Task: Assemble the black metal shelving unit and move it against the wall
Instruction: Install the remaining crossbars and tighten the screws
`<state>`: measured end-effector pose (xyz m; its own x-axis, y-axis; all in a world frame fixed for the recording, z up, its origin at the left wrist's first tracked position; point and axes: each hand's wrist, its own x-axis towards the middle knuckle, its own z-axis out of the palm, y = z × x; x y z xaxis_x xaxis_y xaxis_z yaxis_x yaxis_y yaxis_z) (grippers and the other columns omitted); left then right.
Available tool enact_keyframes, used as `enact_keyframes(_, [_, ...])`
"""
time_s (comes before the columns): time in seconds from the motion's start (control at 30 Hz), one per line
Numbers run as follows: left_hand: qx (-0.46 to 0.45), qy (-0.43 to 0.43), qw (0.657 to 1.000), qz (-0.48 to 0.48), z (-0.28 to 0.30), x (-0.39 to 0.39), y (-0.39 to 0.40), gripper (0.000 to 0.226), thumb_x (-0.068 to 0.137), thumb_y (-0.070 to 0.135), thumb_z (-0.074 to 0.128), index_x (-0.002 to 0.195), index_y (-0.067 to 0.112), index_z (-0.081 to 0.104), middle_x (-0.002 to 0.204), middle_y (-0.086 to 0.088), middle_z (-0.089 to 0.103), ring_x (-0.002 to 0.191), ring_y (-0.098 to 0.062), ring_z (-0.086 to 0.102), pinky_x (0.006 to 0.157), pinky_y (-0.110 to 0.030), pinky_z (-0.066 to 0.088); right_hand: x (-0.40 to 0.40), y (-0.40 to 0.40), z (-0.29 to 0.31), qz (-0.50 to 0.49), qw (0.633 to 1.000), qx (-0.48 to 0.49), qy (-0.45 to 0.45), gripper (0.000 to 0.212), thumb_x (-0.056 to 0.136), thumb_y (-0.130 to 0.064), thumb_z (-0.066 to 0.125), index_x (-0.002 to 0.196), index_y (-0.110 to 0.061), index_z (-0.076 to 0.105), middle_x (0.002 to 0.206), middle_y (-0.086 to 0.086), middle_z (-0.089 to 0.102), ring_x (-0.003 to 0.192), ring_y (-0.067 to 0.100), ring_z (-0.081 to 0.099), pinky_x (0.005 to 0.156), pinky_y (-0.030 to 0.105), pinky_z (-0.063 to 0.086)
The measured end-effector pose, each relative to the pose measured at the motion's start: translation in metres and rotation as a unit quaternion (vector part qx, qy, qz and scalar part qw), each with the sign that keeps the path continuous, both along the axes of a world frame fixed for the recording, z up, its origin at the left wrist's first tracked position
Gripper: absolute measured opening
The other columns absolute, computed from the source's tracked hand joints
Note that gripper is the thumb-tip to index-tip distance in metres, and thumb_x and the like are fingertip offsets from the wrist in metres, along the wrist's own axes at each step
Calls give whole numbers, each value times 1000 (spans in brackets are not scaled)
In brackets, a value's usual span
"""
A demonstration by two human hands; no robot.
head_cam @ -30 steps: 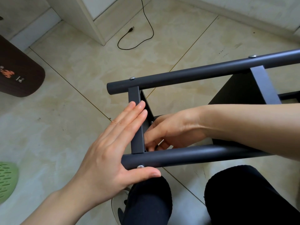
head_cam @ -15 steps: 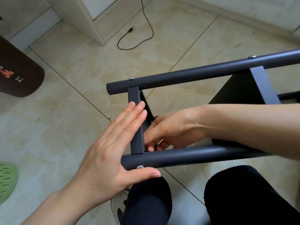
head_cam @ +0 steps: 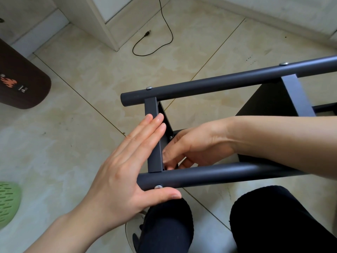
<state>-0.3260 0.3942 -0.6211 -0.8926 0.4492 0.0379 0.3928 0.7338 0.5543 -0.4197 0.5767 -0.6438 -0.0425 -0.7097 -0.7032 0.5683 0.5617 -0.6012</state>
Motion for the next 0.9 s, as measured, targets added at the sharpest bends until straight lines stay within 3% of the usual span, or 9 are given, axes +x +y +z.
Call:
enact_keyframes(0.17, [-3,-1,1000,0,1,0,0,99,78,67,64,153,11,34,165,4,26,154,-13,18,122,-25,19,-1,0,0,2,1000,-7,-10,19,98,-21,54,80,-19,63,76,-3,58,71,11,52,72,27,42])
enact_keyframes(0.33, [-1,-2,1000,0,0,0,0,99,78,67,64,154,11,34,165,4,26,154,-13,18,122,-26,20,0,-2,-4,-15,1000,0,-1,41,95,-20,56,55,-20,65,66,-1,55,65,13,51,66,25,43])
enact_keyframes(0.6, [0,-3,1000,1,0,0,-1,99,78,68,64,154,11,34,165,4,26,154,-14,18,122,-26,20,0,-1,-1,-22,1000,-16,-11,21,94,-16,57,74,-17,63,73,-2,59,67,11,52,70,26,43])
enact_keyframes(0.77, [4,-1,1000,-1,-1,0,-1,99,78,67,65,154,11,33,166,5,26,154,-14,18,122,-27,20,1,-2,-4,-30,999,-20,3,40,93,-17,59,55,-19,69,63,-2,55,64,11,50,70,27,41])
enact_keyframes(0.9, [3,1,1000,-2,-1,0,-1,99,78,67,65,154,11,34,165,3,26,154,-15,18,122,-28,21,1,-3,-5,-28,999,-10,17,38,94,-16,59,57,-17,68,62,-1,53,62,12,48,69,27,41])
